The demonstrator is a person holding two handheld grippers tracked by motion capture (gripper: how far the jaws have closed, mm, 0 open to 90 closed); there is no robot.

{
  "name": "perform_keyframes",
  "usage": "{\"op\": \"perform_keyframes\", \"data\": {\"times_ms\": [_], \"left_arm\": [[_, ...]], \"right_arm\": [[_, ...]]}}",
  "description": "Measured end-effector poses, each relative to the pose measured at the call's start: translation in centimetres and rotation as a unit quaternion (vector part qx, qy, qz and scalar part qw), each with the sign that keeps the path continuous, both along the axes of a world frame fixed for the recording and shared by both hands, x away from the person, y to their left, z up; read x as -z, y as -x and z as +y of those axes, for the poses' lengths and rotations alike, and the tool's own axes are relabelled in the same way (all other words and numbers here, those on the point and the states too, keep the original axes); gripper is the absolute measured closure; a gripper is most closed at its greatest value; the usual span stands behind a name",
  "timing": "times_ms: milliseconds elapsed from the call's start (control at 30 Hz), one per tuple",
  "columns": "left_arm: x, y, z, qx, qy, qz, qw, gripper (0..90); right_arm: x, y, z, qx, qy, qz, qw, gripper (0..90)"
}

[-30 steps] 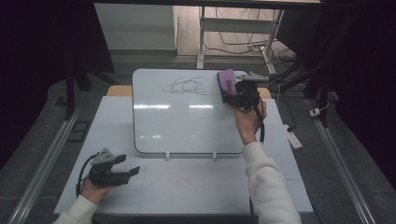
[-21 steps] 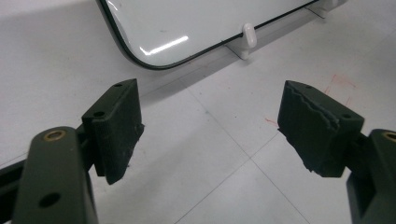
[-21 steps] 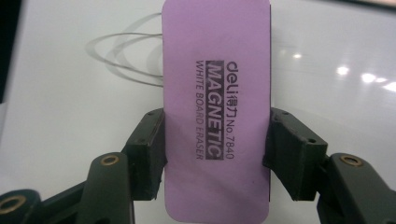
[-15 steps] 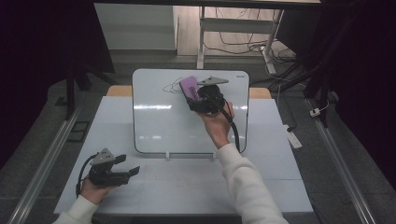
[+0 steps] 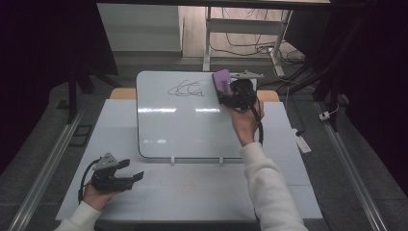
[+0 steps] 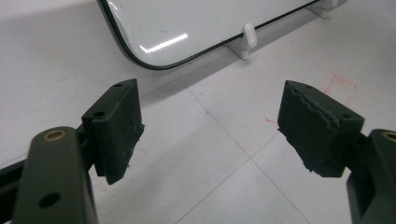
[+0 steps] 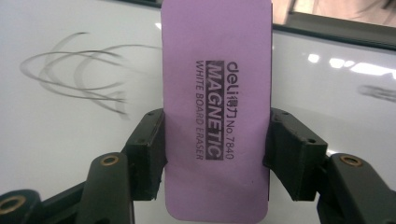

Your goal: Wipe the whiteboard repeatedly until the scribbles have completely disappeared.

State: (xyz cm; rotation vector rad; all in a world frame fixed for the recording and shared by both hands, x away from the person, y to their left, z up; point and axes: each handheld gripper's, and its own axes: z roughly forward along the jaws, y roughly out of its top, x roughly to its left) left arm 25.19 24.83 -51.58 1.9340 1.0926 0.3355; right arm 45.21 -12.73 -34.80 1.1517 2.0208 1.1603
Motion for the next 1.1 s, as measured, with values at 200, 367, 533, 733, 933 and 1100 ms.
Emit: {"op": "perform_keyframes", "data": {"times_ms": [200,367,533,733,933,1100], "left_arm": [[0.0,0.0,0.1,0.0,0.001,0.0,1.0,22.4],[0.1,0.0,0.1,0.001,0.001,0.001,1.0,22.4],[0.0,0.0,0.2,0.001,0.001,0.0,1.0,22.4],[0.0,0.0,0.2,0.001,0.002,0.001,1.0,22.4],[0.0,0.0,0.1,0.001,0.002,0.001,1.0,22.4],[0.0,0.0,0.1,-0.001,0.002,0.0,1.0,22.3]], "right_arm": [[0.9,0.4,5.2,-0.065,0.003,0.014,0.9978,41.0],[1.3,0.7,7.0,-0.083,0.019,0.011,0.9963,41.0],[0.6,0.6,5.6,-0.068,0.035,-0.005,0.9971,40.9],[-0.5,-0.2,2.2,-0.013,0.033,-0.022,0.9992,41.0],[0.0,-0.1,3.4,-0.027,0.023,-0.018,0.9992,41.0],[1.0,0.6,6.6,-0.068,0.028,-0.013,0.9972,41.1]]}}
